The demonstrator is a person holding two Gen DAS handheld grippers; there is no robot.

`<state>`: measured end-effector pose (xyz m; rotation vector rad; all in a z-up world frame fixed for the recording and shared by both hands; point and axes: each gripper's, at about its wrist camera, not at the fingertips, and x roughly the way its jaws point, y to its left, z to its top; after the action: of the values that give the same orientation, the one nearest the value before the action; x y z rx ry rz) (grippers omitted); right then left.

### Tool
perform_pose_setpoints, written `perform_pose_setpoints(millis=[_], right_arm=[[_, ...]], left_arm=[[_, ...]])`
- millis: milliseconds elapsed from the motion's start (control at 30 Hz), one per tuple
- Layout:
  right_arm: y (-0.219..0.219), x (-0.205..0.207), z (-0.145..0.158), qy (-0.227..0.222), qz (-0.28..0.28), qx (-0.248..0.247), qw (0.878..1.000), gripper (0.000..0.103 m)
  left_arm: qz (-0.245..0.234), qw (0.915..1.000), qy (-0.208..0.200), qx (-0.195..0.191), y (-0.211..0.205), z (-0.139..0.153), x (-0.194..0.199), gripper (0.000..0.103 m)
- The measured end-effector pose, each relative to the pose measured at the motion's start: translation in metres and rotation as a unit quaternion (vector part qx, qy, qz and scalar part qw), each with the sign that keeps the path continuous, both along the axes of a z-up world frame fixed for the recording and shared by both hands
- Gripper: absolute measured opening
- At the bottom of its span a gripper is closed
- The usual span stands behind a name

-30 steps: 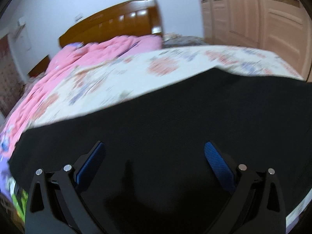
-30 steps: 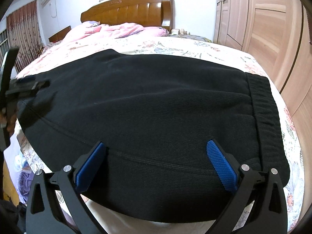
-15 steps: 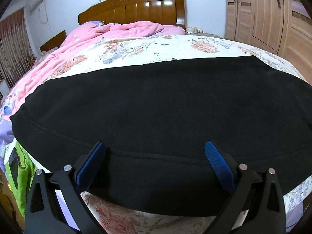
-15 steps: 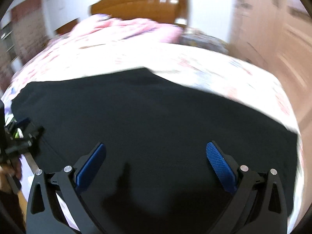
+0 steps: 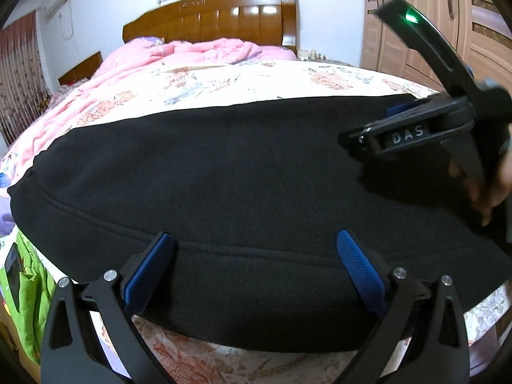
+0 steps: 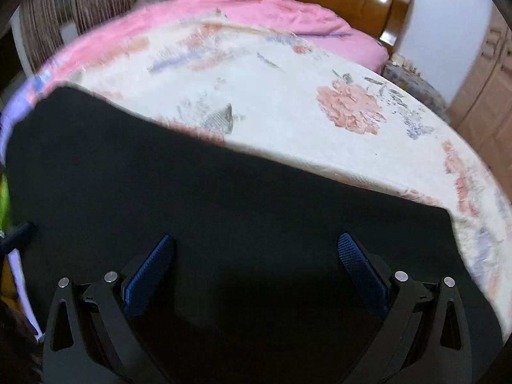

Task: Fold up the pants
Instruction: 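Smooth the folded pants edge with the left tool while the right tool presses the fabric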

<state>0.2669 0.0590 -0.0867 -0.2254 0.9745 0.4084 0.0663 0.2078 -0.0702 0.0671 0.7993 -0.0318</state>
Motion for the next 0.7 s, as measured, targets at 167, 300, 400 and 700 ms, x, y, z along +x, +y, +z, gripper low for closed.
perform_pose_setpoints(millis=[167, 300, 400, 700], right_arm=[[-0.006, 0.000, 0.000, -0.007, -0.003, 0.031, 0.999, 0.099], [0.002, 0.000, -0.002, -0.014, -0.003, 0.004, 1.000, 0.099], [0.000, 0.001, -0.003, -0.012, -0.003, 0.013, 1.000, 0.099], [-0.004, 0.000, -0.001, -0.023, -0.017, 0.010, 1.000, 0.099]], left_arm=[[0.012, 0.9990, -0.011, -0.041, 0.033, 0.037, 0.014, 0.102], [0.051, 0.9978, 0.000, -0.043, 0.073, 0.055, 0.072, 0.102], [0.079, 0.9949, 0.037, -0.050, 0.103, 0.046, 0.122, 0.101], [0.113, 0.9882, 0.051, -0.091, 0.139, 0.007, 0.150, 0.102]])
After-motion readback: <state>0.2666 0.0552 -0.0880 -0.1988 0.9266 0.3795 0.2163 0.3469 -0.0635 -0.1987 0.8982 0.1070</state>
